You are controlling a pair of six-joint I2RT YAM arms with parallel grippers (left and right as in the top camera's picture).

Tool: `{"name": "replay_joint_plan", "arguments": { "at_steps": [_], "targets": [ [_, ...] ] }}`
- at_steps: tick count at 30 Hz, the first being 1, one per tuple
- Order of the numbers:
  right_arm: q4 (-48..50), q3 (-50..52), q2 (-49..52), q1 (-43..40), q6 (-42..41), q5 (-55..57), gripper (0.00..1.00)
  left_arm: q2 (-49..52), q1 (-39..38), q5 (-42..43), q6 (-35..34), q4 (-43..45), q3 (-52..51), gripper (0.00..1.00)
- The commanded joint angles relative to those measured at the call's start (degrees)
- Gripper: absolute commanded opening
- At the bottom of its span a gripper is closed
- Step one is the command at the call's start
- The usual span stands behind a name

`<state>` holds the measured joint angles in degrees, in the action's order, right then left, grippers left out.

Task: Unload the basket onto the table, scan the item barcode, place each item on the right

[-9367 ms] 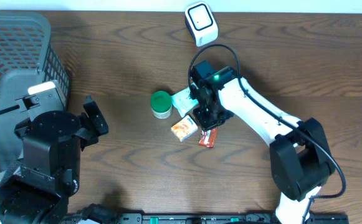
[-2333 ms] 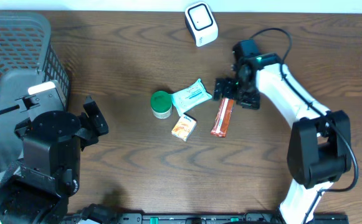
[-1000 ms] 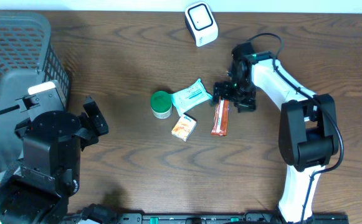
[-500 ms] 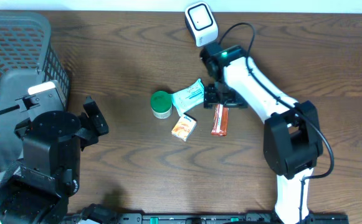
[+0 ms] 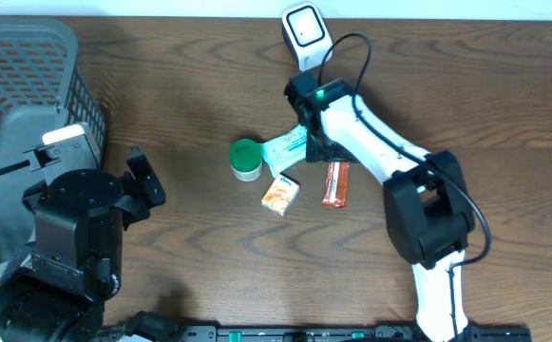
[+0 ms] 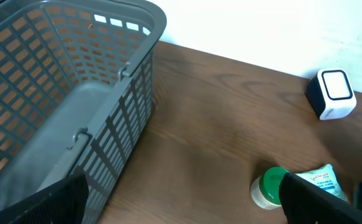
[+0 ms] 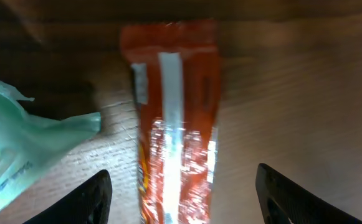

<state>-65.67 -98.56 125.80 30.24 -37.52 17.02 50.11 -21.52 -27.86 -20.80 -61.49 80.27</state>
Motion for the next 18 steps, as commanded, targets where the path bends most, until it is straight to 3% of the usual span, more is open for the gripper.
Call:
{"name": "replay_joint_plan", "arguments": {
  "at_steps": [1,7,11,13,15,18],
  "targets": [
    [0.52,-0.74,2.47,1.22,-1.46,1.55,0.7,-0.02,0.24,-1.33,-0.07,0.02,-0.26,0.98],
    [0.9,-0.74,6.62,1.29,-1.44,1.62,0.64,-0.02,0.24,-1.33,-0.07,0.02,-0.26,0.98],
    [0.52,-0.74,8.41,1.25,-1.44,3.21,0.54,-0.02,0.24,-1.33,-0.07,0.02,-0.26,0.98],
    [0.11,-0.76,8.59,1.27,-1.46,4.85,0.44,-0.02,0.24,-1.33,-0.07,0.02,-0.26,0.98],
    [-0.13,-0.76,8.59,1.27,-1.46,6.25,0.24,-0.02,0.24,-1.33,-0.07,0.02,-0.26,0.98],
    [-0.13,-0.76,8.59,1.27,-1.42,6.99,0.11,-0.02,0.24,-1.33,-0.07,0.02,-0.26,0.98]
  ]
}}
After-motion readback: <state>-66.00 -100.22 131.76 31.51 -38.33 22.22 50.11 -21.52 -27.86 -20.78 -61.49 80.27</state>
